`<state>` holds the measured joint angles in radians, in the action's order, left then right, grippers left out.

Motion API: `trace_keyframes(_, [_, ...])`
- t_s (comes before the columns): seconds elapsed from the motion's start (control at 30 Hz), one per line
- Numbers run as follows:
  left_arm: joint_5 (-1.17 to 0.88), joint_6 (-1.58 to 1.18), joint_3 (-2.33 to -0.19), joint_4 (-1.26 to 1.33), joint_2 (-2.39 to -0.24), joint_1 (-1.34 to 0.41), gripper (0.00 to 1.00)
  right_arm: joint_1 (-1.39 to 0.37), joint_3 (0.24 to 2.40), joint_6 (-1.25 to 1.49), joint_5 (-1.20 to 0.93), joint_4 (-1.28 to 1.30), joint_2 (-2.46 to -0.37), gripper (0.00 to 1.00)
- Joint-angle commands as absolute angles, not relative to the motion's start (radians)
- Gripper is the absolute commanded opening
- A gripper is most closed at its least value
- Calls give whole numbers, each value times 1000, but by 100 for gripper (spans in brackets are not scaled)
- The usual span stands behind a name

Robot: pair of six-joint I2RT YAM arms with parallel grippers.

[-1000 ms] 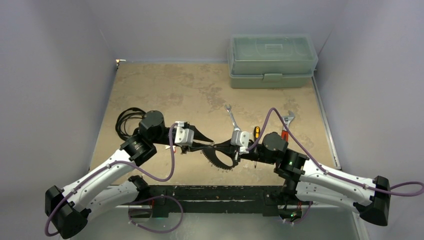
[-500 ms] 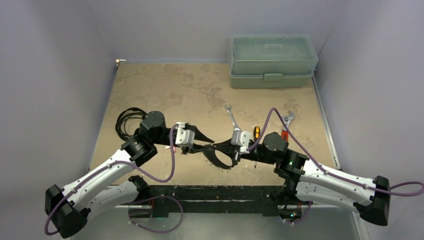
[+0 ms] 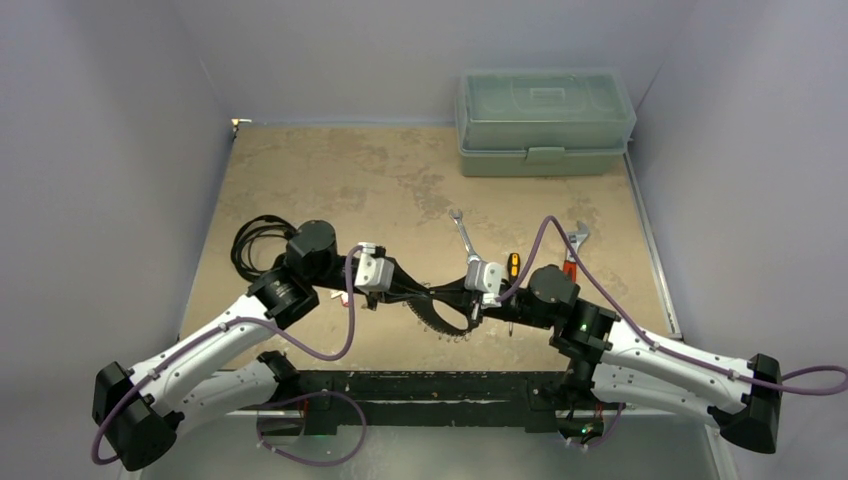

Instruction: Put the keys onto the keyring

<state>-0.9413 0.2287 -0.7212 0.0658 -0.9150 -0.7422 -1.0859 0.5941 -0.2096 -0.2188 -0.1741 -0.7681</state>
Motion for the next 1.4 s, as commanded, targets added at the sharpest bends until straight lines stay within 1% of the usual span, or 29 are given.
trace_keyframes(0.0, [-917, 285, -731, 2, -966, -745, 0, -1094, 614, -192, -285, -303, -735, 0])
trace_keyframes(0.1, [-896, 300, -747, -55, -990, -745, 0, -1094, 606, -190, -311, -313, -731, 0])
trace_keyframes(0.17, [-897, 290, -744, -34, -1000, -744, 0, -1094, 595, -190, -319, -321, -725, 7])
trace_keyframes(0.4, [-873, 248, -725, 40, -1000, -744, 0, -1094, 584, -192, -312, -310, -737, 41])
trace_keyframes(0.67, [-844, 254, -714, 43, -989, -744, 0, -1094, 603, -198, -337, -252, -770, 58])
trace_keyframes(0.83, [-821, 270, -706, 29, -980, -742, 0, -1094, 599, -198, -350, -204, -752, 63])
trace_keyframes(0.97, [-819, 267, -695, 28, -979, -742, 0, -1094, 570, -177, -358, -195, -730, 63])
trace_keyframes(1.2, [-786, 216, -666, 26, -985, -743, 0, -1094, 481, -127, -339, -270, -730, 62])
trace_keyframes(1.37, [-735, 235, -662, -49, -994, -743, 0, -1095, 424, -39, -345, -348, -748, 62])
